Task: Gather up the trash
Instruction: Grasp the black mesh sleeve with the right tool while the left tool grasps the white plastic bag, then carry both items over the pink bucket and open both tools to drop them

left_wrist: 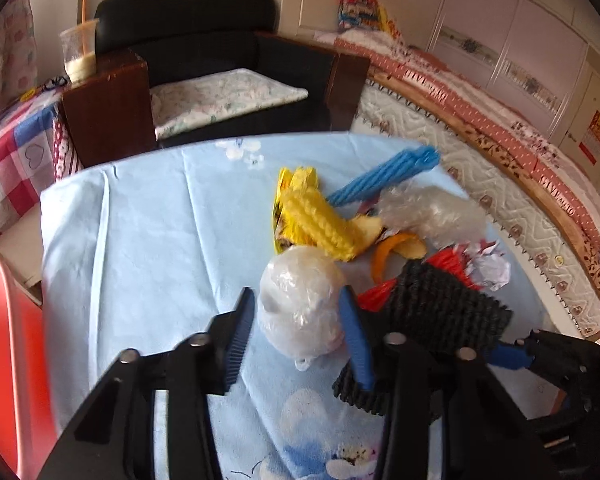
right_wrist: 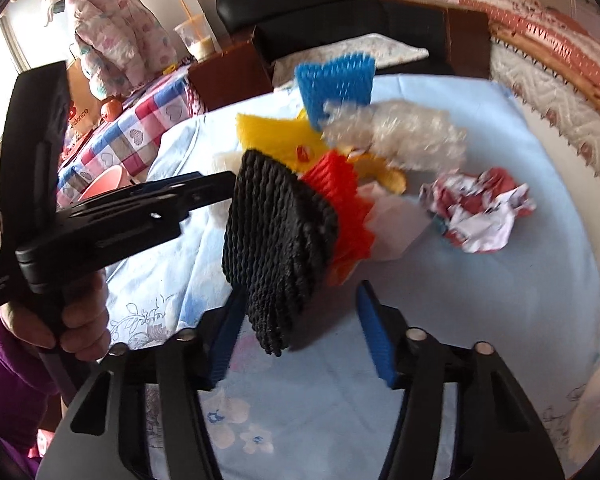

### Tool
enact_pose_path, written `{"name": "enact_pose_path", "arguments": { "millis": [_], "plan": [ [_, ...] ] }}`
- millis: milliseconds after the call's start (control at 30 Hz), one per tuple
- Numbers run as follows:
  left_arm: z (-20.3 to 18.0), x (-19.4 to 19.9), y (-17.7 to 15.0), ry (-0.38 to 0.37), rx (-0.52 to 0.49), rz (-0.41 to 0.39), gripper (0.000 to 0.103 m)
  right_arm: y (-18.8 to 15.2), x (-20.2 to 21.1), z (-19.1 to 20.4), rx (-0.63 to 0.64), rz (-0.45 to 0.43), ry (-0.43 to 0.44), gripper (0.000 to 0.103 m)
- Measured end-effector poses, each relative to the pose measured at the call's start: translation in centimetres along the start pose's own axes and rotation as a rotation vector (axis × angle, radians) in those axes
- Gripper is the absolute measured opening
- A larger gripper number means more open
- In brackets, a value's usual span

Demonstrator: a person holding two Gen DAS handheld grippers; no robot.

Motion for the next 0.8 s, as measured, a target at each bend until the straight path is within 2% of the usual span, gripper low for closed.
{"name": "enact_pose_path", "arguments": {
  "millis": [33, 100, 200, 467, 667, 800],
  "plan": [
    [0.0, -0.2, -0.1, -0.008, 0.005, 0.005, 0.027, -0.1, -0.2, 0.1, -0.002, 0.010, 0.004, 0.042],
    [0.0, 0.0, -0.4, -0.010, 0.017, -0.002, 0.024, -0.4, -0.5, 0.1, -0.005, 0.028, 0.011, 0.025],
    [0.2, 0.9, -0.7, -0.008, 0.028, -0.019, 0.022, -0.6, -0.3, 0.1, -0.011, 0.033, 0.029, 0.014],
    [0.6, 5.0, -1.5, 0.009, 0.067, -0.083, 0.021, -1.0, 2.4, 1.3, 0.047, -0.027, 0.038, 0.011],
    [1.3, 9.5, -2.5, 0.067, 0.078, -0.151, 0.021, -0.6, 4.9, 3.6, 0.101, -0.092, 0.055, 0.011],
    [2.9, 12.9, -3.8, 0.132, 0.105, -0.187, 0.021, -0.1, 5.6, 6.0, 0.136, -0.111, 0.081, 0.011]
  ]
}}
Point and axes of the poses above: each gripper's, at about its wrist camera, not at the fingertips, and x roughly against the way its jaws point, z to its left, y to its top, the point moved 4 cm from there along -x, roughly the way its jaws point, and after that the axes turned 13 degrees about -x, right-handed, at the moved point
